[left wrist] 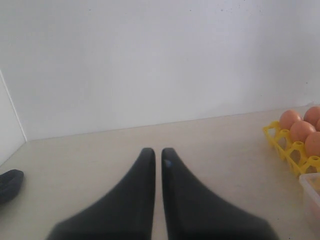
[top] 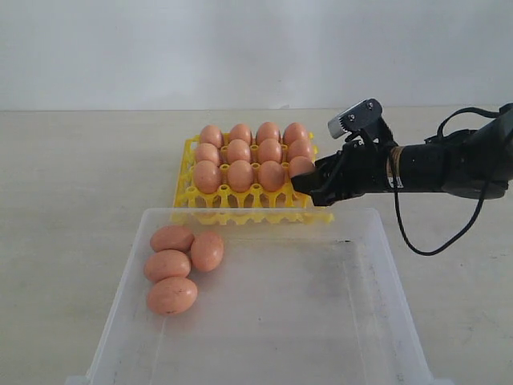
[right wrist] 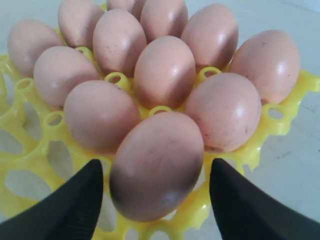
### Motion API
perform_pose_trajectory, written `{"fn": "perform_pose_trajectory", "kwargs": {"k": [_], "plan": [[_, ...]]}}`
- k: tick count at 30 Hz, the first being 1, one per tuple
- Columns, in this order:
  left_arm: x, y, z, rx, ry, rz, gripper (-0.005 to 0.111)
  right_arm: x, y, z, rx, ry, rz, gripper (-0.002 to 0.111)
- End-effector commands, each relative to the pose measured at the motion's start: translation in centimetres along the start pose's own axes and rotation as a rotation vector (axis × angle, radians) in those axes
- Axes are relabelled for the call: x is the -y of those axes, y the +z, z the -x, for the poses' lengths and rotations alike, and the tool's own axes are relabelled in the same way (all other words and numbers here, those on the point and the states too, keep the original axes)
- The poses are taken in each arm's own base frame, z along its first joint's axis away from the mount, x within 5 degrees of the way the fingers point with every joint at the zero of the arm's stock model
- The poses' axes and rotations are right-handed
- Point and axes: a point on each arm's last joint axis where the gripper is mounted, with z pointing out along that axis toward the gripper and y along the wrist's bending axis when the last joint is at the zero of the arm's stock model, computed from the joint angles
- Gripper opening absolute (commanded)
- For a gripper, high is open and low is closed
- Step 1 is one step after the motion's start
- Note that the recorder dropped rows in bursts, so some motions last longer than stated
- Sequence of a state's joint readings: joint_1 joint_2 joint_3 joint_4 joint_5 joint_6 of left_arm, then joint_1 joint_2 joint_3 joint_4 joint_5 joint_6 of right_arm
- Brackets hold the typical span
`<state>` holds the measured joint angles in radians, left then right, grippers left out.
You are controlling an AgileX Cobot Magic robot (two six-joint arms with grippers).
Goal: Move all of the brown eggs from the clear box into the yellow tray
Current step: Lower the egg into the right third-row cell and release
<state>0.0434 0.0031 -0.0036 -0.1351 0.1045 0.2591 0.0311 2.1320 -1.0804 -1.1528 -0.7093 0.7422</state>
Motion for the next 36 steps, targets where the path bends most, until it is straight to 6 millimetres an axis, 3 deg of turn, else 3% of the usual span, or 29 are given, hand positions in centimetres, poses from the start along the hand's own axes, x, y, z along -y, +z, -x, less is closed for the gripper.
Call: {"fn": "perform_pose_trajectory", "kwargs": {"k": [1, 9, 15, 17, 20, 24, 32, 36], "plan": [[0.0, 0.0, -0.1, 0.003, 0.000, -0.006, 0.004, 0.0, -0.2, 0.5, 0.017, 0.026, -0.005, 0.057], [0.0, 0.0, -0.1, 0.003, 0.000, -0.006, 0.004, 0.2, -2.1, 3.3, 0.033, -0.004, -0.085, 0.057], [0.0, 0.0, -0.1, 0.003, 0.000, -0.006, 0.004, 0.3, -3.6, 4.9, 0.006, 0.157, -0.164, 0.054], [0.0, 0.0, -0.1, 0.003, 0.000, -0.006, 0.004, -0.2, -4.1, 5.2, -0.022, 0.180, -0.138, 0.041], [0.0, 0.0, -0.1, 0.003, 0.000, -0.006, 0.004, -1.0, -4.3, 5.0, -0.097, 0.131, -0.072, 0.000], [0.0, 0.0, -0.1, 0.003, 0.000, -0.006, 0.004, -2.1, -4.4, 4.4, -0.152, -0.001, 0.065, 0.001], [0.0, 0.0, -0.1, 0.003, 0.000, -0.006, 0.004, -1.7, -4.1, 4.2, -0.147, 0.021, 0.022, 0.000], [0.0, 0.0, -0.1, 0.003, 0.000, -0.006, 0.004, -1.9, -3.3, 3.3, -0.140, 0.019, 0.090, 0.000]]}}
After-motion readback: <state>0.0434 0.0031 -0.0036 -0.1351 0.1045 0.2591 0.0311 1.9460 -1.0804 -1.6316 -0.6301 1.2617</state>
